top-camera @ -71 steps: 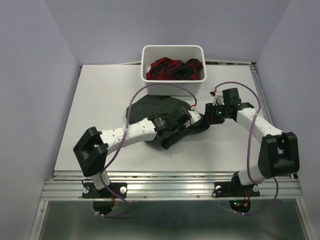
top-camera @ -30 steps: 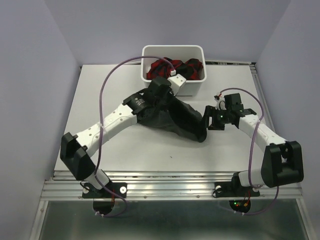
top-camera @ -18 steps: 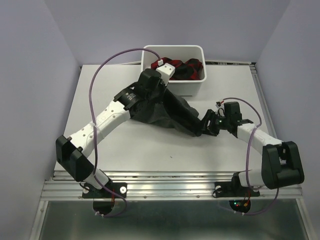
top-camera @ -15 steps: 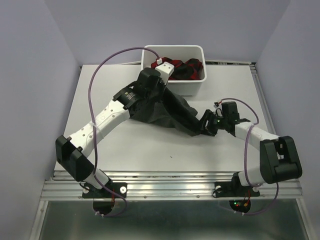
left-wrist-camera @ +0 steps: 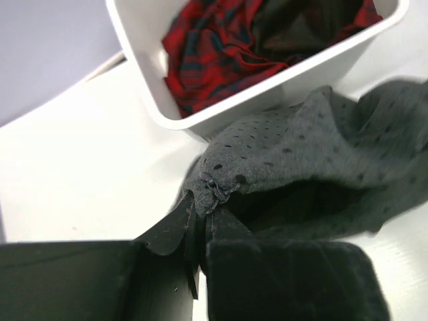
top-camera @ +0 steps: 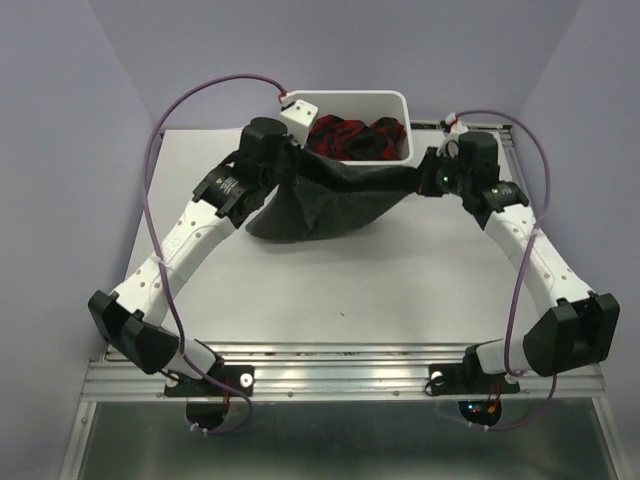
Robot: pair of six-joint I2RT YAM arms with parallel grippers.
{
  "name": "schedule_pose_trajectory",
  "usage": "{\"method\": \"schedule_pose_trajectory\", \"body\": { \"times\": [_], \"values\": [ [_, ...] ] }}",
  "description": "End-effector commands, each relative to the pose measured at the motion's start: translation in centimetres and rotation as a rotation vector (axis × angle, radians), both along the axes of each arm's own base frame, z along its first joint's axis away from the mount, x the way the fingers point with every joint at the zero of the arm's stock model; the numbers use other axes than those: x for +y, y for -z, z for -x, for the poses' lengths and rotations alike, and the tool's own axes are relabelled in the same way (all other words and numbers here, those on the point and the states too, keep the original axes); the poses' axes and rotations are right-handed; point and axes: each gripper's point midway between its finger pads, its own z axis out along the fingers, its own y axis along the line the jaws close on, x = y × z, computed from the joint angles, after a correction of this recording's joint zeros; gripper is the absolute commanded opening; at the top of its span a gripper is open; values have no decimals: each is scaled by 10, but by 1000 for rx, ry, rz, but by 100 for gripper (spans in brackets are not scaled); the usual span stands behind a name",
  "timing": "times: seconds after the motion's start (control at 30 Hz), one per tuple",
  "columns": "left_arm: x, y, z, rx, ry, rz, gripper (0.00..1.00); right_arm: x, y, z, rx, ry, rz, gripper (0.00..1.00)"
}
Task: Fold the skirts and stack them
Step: Flatten the skirt out
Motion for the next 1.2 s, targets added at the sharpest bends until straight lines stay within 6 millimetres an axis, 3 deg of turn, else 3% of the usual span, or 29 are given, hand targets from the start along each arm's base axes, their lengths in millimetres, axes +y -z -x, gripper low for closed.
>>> {"method": "schedule_pose_trajectory", "body": {
  "times": [0.0, 0.07, 0.1, 0.13, 0.2, 0.27, 0.37, 0.5, 0.63, 0.7, 0.8, 0.83, 0.87, 0.93, 0.97, 1.0, 1.03, 1.17],
  "values": [
    [52, -114, 8, -311, -116, 95, 0, -31, -114, -24, -306, 95, 152, 1],
    [58, -132, 11, -354, -113, 113, 0, -33, -139, -27, -354, 99, 157, 1],
    [51, -138, 15, -364, -61, 125, 0, -32, -147, -32, -363, 102, 155, 1],
    [49, -149, 20, -389, -26, 128, 0, -32, -173, -32, -415, 111, 143, 1],
    [44, -162, 27, -416, 14, 160, 0, -35, -189, -36, -444, 126, 151, 1],
    [48, -166, 29, -422, -3, 170, 0, -38, -207, -35, -487, 139, 161, 1],
    [64, -159, 26, -416, -103, 177, 0, -46, -215, -31, -510, 160, 196, 1],
    [66, -147, 40, -396, -68, 177, 0, -55, -209, -23, -495, 169, 249, 1],
    [57, -110, 43, -316, -16, 145, 0, -53, -186, -22, -443, 144, 263, 1],
    [50, -94, 42, -271, 23, 120, 0, -43, -174, -22, -420, 96, 244, 1],
    [34, -91, 43, -245, 100, 130, 0, -16, -144, -8, -334, -67, 176, 1],
    [30, -92, 45, -244, 129, 130, 0, -7, -132, -1, -298, -129, 156, 6],
    [20, -92, 47, -240, 182, 138, 0, 4, -112, 11, -234, -205, 122, 49],
    [1, -97, 56, -235, 307, 154, 0, 8, -95, 30, -197, -279, 125, 87],
    [-6, -91, 55, -215, 340, 146, 0, 8, -85, 32, -225, -307, 144, 89],
    [-13, -89, 58, -200, 383, 154, 0, 8, -88, 37, -258, -322, 149, 90],
    [-17, -91, 59, -192, 403, 161, 0, 8, -100, 46, -307, -326, 137, 89],
    [-35, -67, 60, -94, 463, 176, 0, 30, -118, 63, -313, -418, -15, 83]
  ]
}}
